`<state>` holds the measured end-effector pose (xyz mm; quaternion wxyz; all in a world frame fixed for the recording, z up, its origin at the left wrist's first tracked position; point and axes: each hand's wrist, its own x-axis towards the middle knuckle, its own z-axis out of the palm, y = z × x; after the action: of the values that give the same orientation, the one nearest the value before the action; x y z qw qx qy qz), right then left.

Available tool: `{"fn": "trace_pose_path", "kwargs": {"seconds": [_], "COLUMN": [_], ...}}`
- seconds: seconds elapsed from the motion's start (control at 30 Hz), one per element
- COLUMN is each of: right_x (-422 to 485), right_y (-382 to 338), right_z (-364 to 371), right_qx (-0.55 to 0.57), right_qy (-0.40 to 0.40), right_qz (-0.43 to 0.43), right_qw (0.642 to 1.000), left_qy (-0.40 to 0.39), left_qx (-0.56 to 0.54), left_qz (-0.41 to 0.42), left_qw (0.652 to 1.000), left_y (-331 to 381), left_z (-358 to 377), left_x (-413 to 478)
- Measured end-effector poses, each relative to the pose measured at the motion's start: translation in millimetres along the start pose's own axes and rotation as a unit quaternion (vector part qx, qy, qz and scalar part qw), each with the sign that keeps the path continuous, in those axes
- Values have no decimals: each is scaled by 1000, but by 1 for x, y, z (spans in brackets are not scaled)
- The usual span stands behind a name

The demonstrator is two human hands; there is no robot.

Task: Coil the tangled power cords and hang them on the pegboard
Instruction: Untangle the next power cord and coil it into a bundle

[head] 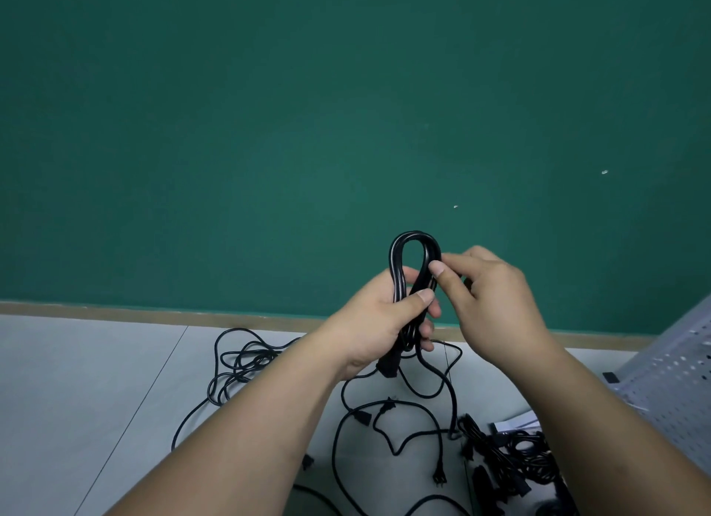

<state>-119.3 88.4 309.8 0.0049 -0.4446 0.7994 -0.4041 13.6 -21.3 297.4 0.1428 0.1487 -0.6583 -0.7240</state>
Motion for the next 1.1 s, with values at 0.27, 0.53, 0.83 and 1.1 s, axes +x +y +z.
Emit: {"fn": "trace_pose_path", "kwargs": {"seconds": [0.27,0.53,0.83,1.1], "right_x": [3,4,-9,-7], "right_y": [6,12,0,4], "right_z": [-11,-7,19,8], "right_qx": [302,393,325,212], "right_qy": [-73,-124,-289,-307], "right_qz": [81,215,176,70], "right_qw": [947,885,883,925], "left_qy": [-96,-45,192,387], "left_qx": [-3,36,-108,-18], "left_qz": [8,-16,44,51], "left_qw": [995,998,975,921], "left_y": [6,-3,8,8], "left_z": [8,5,-15,-82], "left_x": [-3,-6,11,22]}}
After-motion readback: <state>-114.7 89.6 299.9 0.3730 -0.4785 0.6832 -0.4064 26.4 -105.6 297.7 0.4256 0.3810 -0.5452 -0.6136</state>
